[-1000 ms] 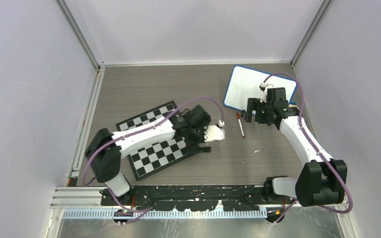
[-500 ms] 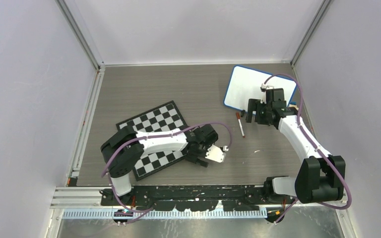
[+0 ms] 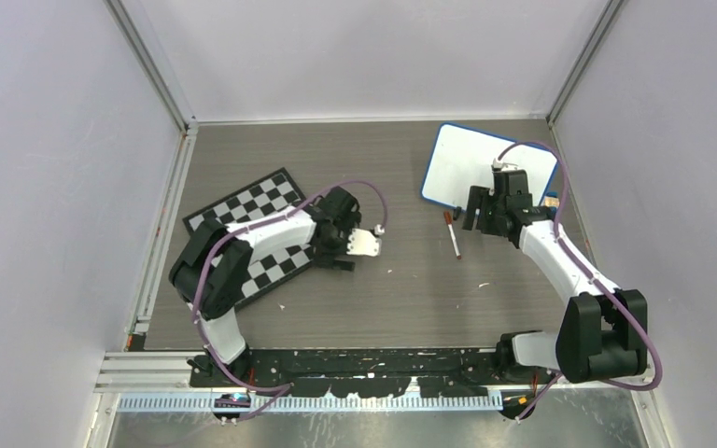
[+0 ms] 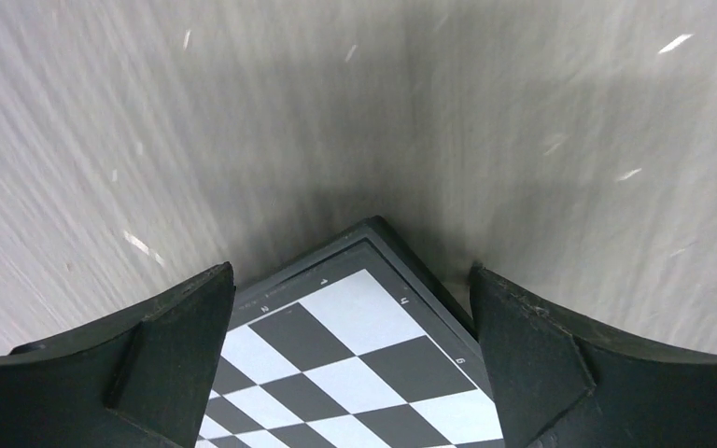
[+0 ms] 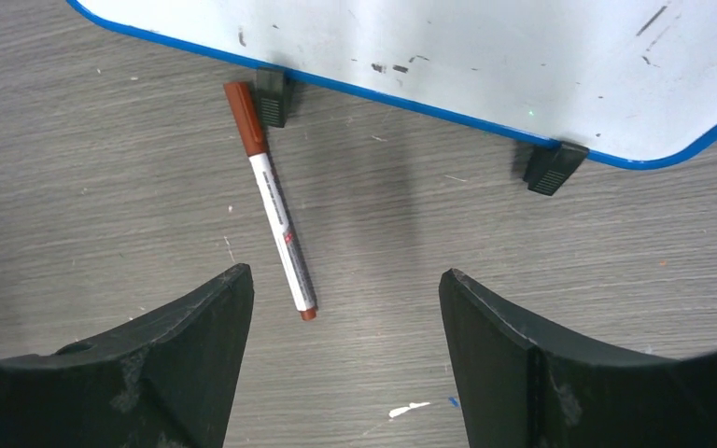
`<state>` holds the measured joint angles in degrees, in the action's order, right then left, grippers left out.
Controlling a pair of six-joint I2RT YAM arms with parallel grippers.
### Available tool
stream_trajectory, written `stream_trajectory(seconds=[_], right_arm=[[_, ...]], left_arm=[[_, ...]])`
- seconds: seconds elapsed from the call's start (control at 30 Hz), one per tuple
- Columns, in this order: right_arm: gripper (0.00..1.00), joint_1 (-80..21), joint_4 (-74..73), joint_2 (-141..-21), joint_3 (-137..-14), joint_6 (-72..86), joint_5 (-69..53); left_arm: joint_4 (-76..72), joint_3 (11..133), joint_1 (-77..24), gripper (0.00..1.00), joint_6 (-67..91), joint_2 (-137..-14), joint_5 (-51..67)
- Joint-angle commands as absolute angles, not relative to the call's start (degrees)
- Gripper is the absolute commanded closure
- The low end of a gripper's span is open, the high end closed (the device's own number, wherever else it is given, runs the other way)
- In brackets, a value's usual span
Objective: Write a sentence on the whiteboard
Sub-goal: Move the distractor to the center of the board.
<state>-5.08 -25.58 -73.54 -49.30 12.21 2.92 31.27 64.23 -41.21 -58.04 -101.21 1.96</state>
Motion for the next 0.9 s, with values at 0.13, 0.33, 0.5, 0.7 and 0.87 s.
stream_trajectory(seconds=[0.13, 0.33, 0.5, 0.7, 0.87], right_arm=[[0.28, -10.6, -18.2, -76.1, -49.4, 17.8, 11.5], [0.39, -12.0, -15.3, -81.3, -50.6, 20.0, 16.3], [0.48, -13.0, -12.3, -86.1, -52.7, 24.1, 21.1], [0.52, -14.6, -8.9, -91.7, -54.7, 27.5, 25.4], [0.53, -15.1, -8.4, -96.5, -57.5, 28.5, 26.6]], left_arm=[[31.8, 63.1, -28.6, 0.0, -66.3, -100.1, 4.8], [31.6, 66.7, -23.7, 0.0, -60.9, -98.2, 7.9], [28.5, 70.0, -24.7, 0.0, -42.6, -91.7, 12.7], [27.0, 70.1, -24.7, 0.0, -27.2, -85.2, 13.0], [27.2, 66.6, -25.0, 0.0, -24.8, -80.7, 17.3]])
